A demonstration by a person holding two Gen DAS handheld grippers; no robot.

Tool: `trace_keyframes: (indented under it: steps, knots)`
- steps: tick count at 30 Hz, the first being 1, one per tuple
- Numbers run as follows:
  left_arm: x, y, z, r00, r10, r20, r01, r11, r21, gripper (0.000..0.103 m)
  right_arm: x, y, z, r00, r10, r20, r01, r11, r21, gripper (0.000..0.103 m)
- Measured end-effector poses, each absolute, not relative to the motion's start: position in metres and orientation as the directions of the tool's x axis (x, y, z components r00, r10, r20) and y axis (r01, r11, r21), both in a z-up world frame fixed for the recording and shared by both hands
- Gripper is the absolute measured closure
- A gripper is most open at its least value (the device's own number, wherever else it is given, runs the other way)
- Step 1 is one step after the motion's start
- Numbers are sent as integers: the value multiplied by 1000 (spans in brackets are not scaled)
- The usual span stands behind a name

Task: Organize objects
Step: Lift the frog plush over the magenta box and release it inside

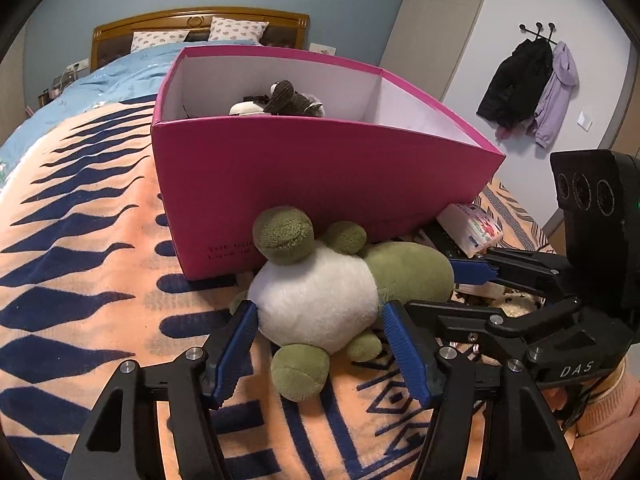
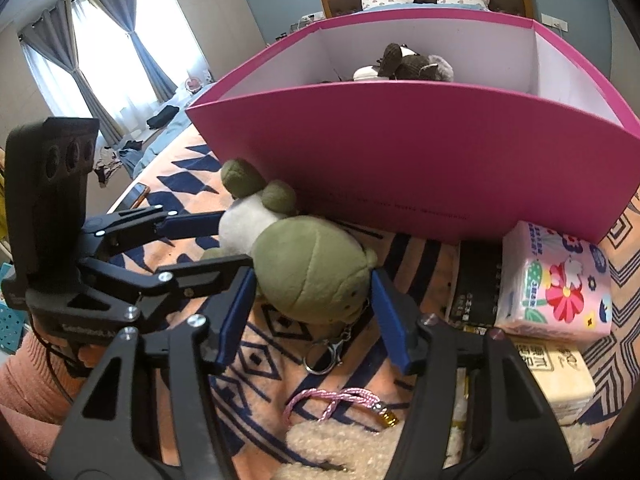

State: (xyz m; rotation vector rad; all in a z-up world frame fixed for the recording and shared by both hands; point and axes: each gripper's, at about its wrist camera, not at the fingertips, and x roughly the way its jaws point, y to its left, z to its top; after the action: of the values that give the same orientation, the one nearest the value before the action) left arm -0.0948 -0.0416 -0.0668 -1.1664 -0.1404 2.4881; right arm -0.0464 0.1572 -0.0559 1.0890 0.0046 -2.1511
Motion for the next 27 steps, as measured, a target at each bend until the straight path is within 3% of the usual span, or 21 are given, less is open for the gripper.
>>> trace_keyframes:
  steps: [27]
  knots:
    - [-51,-25,-26,-658,332,-676,-296,-939,-173,39,-23,171,-20,-427,-637,-642,665,-703,254,46]
